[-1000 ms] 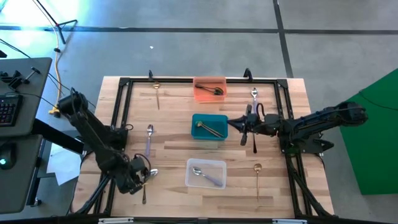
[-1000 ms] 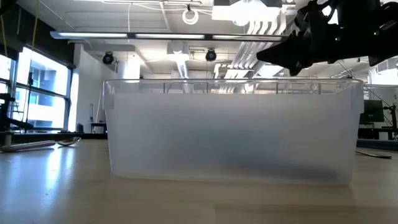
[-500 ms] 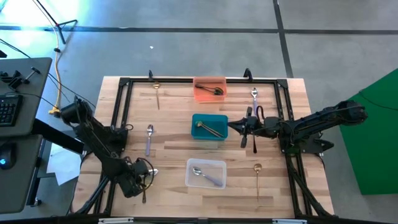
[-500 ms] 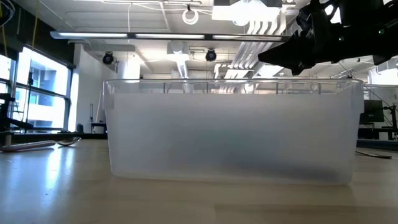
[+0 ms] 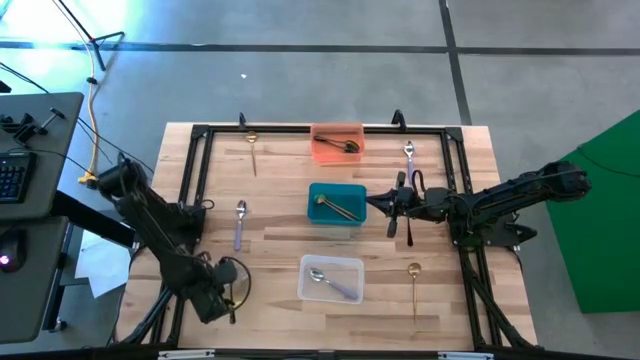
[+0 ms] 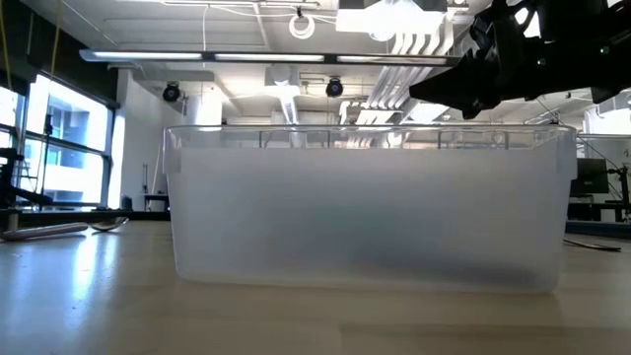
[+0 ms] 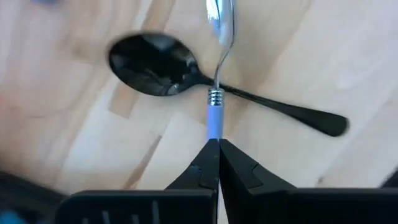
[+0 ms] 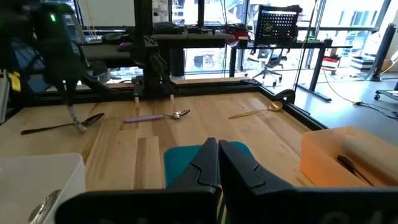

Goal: Sort silverware by color (type)
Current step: Put the purple spoon into the transparent bin

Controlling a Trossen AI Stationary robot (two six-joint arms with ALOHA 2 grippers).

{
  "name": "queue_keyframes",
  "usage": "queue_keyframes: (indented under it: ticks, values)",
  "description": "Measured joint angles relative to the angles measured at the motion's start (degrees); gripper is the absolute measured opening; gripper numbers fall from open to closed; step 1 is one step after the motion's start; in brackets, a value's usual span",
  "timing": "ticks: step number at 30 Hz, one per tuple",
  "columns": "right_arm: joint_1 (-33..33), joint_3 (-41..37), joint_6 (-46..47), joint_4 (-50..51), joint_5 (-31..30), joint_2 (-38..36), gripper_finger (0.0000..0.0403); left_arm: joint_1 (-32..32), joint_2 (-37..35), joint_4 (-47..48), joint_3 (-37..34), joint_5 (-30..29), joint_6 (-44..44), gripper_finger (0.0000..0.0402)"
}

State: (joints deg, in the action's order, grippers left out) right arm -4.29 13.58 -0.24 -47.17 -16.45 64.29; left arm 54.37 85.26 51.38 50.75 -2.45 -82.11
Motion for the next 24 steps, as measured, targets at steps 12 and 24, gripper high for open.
queue_keyframes:
  ticks: [12,24]
  values:
    - [0.0,0.0,0.0,0.3,0.4,0.0,0.0000,-9.7,-3.0,3.4,5.7,-3.8,9.7,0.0009]
    - [0.0,0.0,0.2,1.5,0.5,0.0,0.0000,0.6,1.9,1.9,2.8,-2.8,5.5,0.0127]
